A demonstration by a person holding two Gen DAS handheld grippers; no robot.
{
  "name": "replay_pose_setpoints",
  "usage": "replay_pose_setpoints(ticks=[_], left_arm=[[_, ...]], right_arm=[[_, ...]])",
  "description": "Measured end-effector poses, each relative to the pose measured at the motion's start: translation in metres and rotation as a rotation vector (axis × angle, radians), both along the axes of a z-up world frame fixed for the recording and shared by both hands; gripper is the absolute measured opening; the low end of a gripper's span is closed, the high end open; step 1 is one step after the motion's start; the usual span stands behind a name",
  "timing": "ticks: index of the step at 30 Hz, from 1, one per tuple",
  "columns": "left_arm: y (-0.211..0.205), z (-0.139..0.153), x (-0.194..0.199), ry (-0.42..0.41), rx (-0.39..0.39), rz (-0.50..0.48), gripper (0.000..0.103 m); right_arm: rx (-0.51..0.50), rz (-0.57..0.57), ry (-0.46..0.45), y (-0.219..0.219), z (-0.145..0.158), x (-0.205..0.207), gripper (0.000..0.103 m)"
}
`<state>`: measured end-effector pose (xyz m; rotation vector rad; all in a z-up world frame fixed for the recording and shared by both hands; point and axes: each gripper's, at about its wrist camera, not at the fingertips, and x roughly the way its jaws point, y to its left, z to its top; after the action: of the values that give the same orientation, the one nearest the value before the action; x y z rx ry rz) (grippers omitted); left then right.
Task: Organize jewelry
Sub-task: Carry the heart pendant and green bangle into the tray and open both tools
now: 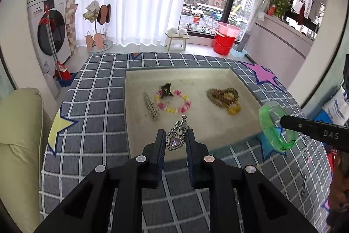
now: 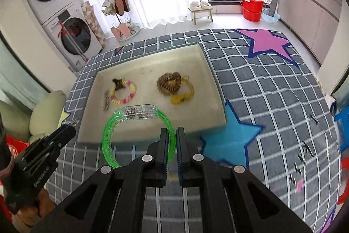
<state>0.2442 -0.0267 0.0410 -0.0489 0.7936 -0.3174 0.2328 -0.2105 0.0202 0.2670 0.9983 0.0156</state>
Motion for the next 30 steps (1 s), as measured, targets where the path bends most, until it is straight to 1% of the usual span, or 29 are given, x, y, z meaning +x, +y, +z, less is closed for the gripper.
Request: replay_pose_setpoints(ticks=[7,13,16,20,24,27,30], left_arm=[[-0.010,-0.009,0.031,0.012,0.034,0.021,0.033],[-0.016,-0.027,0.051,0.048,0.059,0.031,0.033],[-0.018,-0.037,0.059,0.068,0.078,0.032,0.033],[-0.018,-0.045,0.067,0.093,0.082,0.033,0.033],[-0.021,-0.052,0.074,0.112,0.093,0.035,0.033],[-0.024,-0.055,0.078,0.123,0.108,0.034,0.033],[-0.030,-0.057,0.084,0.144,0.120,0.023,0.033]], right_arm=[[-0.015,-0.003,0.054,0.000,-0.022,0.040,0.008],[-0.030,0.011,0.093,0.005,-0.041,0.063,0.008],[-0.026,0.016,0.118,0.008,-0.051,0.068,0.008],[-0.036,0.032,0.148,0.012,-0.062,0.072,0.008],[-0.051,0.016,0.166,0.011,-0.072,0.078,0.008],[-0.065,-0.007,0.166,0.008,-0.074,0.082,0.008],[-0.108,-0.015,0.146,0.005,-0.074,0.087,0.008]])
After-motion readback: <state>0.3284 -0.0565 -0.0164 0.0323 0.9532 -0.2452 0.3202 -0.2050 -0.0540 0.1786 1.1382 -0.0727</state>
